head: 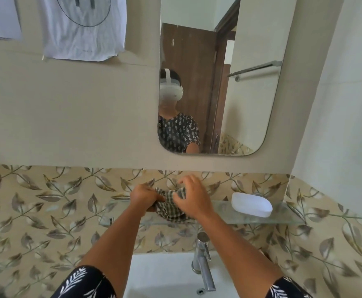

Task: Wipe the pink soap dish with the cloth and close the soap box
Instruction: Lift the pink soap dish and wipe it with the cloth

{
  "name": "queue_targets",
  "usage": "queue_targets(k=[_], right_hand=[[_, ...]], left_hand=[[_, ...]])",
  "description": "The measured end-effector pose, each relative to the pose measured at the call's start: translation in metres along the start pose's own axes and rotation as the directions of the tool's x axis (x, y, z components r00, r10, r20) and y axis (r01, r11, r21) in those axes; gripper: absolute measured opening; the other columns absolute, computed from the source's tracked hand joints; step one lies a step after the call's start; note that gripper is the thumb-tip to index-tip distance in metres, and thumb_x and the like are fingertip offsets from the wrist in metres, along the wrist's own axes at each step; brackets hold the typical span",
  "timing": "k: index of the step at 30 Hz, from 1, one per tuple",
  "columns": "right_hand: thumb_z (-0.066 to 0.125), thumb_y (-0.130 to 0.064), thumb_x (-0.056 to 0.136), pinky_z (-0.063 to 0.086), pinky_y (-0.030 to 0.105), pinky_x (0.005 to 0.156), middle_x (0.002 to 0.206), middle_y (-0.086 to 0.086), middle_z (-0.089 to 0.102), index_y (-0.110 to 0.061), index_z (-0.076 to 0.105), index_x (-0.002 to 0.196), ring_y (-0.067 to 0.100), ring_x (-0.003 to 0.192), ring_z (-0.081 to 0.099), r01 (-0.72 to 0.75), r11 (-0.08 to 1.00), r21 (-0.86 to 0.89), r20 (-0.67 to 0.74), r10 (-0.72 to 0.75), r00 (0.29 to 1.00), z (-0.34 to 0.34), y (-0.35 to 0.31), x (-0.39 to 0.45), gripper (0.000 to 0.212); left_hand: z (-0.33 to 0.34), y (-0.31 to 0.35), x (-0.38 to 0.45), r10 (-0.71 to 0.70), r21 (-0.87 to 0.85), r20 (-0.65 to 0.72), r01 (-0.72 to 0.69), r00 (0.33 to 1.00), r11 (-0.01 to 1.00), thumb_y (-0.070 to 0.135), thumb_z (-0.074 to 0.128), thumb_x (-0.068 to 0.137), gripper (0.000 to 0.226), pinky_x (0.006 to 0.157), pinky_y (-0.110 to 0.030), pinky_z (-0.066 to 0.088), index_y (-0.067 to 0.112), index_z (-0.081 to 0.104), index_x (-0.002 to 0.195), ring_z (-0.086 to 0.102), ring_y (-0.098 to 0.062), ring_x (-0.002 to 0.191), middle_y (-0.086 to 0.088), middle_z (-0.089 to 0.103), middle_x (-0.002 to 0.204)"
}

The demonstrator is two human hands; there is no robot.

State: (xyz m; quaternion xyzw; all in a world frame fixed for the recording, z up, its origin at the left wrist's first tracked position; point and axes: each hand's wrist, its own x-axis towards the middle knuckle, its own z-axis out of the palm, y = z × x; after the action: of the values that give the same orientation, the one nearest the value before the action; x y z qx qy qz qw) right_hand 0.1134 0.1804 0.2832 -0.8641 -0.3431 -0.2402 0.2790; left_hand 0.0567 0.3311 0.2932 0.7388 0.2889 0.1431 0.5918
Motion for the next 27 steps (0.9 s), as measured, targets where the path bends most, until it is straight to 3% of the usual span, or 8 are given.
queue_targets(k=[2, 5, 9, 14, 18, 21, 24, 27], right_hand=[[0.067, -0.056, 0.074, 0.054, 0.035, 0.080, 0.103, -0.006, 0.058, -0.025, 0.057, 0.106, 0.011, 0.089, 0.057, -0.033, 0.979, 0.202, 0.303, -0.031, 0.952, -0.002, -0.005, -0.006, 0.046], [0.072, -0.073, 0.056, 0.051, 0.034, 0.086, 0.116, -0.004, 0.057, -0.027, 0.048, 0.122, 0.012, 0.100, 0.055, 0.011, 0.991, 0.134, 0.516, -0.080, 0.853, -0.002, -0.007, -0.010, 0.084], [0.070, -0.060, 0.070, 0.051, 0.035, 0.081, 0.118, 0.002, 0.061, -0.023, 0.048, 0.122, 0.020, 0.101, 0.059, 0.037, 0.995, 0.092, 0.492, -0.078, 0.867, 0.004, -0.006, -0.009, 0.068], [0.051, -0.031, 0.088, 0.036, 0.029, 0.057, 0.073, 0.004, 0.055, -0.012, 0.056, 0.079, 0.017, 0.063, 0.048, -0.185, 0.962, 0.201, 0.458, 0.075, 0.886, 0.003, -0.011, -0.008, 0.021], [0.046, -0.028, 0.089, 0.028, 0.030, 0.055, 0.065, 0.000, 0.045, -0.017, 0.045, 0.065, 0.015, 0.059, 0.039, -0.340, 0.912, 0.229, 0.456, 0.208, 0.865, 0.004, -0.015, -0.004, 0.027], [0.051, -0.043, 0.087, 0.035, 0.028, 0.060, 0.073, 0.001, 0.055, -0.017, 0.054, 0.071, 0.017, 0.065, 0.049, -0.386, 0.886, 0.258, 0.496, 0.222, 0.839, 0.001, -0.014, -0.001, 0.030], [0.060, -0.067, 0.074, 0.046, 0.030, 0.063, 0.083, 0.001, 0.065, -0.020, 0.065, 0.078, 0.014, 0.071, 0.059, -0.267, 0.921, 0.284, 0.542, 0.076, 0.837, -0.002, -0.015, -0.002, 0.047], [0.064, -0.071, 0.067, 0.048, 0.034, 0.074, 0.096, 0.002, 0.060, -0.019, 0.068, 0.094, 0.017, 0.087, 0.055, -0.045, 0.991, 0.127, 0.507, -0.025, 0.862, 0.005, -0.015, -0.002, 0.059]], left_hand=[[0.001, 0.001, 0.000, -0.003, 0.020, -0.006, 0.003, 1.000, 1.000, 0.008, 0.083, 0.068, 0.017, 0.051, -0.032, 0.058, 0.001, 0.068, 0.072, 0.065, -0.023, 0.057, -0.015, 0.069, 0.072], [0.000, 0.001, 0.001, -0.021, 0.036, 0.007, 0.021, 1.000, 0.999, 0.010, 0.084, 0.068, 0.023, 0.053, -0.032, 0.058, -0.003, 0.067, 0.078, 0.070, -0.025, 0.063, -0.018, 0.071, 0.076], [-0.003, 0.005, 0.002, -0.020, 0.013, 0.069, 0.019, 0.997, 1.000, 0.001, 0.064, 0.078, 0.013, 0.058, -0.038, 0.061, -0.007, 0.067, 0.087, 0.070, -0.030, 0.062, -0.022, 0.072, 0.083], [-0.016, 0.007, -0.001, 0.099, 0.190, 0.212, -0.140, 0.972, 0.972, -0.007, 0.048, 0.080, 0.034, 0.041, -0.022, 0.046, 0.014, 0.073, 0.089, 0.069, -0.021, 0.056, -0.008, 0.072, 0.077], [-0.021, 0.003, 0.000, 0.153, 0.266, 0.374, -0.264, 0.915, 0.927, -0.018, 0.063, 0.066, 0.050, 0.060, -0.018, 0.047, 0.012, 0.069, 0.105, 0.058, -0.009, 0.069, -0.002, 0.065, 0.079], [-0.018, -0.003, -0.002, 0.129, 0.230, 0.465, -0.261, 0.876, 0.937, -0.015, 0.073, 0.063, 0.061, 0.064, -0.017, 0.050, 0.010, 0.055, 0.116, 0.059, -0.011, 0.082, -0.003, 0.063, 0.092], [-0.014, -0.012, 0.004, 0.209, 0.265, 0.424, -0.341, 0.881, 0.902, -0.002, 0.079, 0.066, 0.060, 0.073, -0.026, 0.056, 0.017, 0.051, 0.115, 0.063, -0.017, 0.086, -0.004, 0.065, 0.095], [-0.014, -0.018, 0.011, 0.287, 0.338, 0.369, -0.416, 0.884, 0.844, 0.010, 0.078, 0.069, 0.062, 0.077, -0.029, 0.051, 0.019, 0.047, 0.121, 0.061, -0.019, 0.090, -0.004, 0.063, 0.100]])
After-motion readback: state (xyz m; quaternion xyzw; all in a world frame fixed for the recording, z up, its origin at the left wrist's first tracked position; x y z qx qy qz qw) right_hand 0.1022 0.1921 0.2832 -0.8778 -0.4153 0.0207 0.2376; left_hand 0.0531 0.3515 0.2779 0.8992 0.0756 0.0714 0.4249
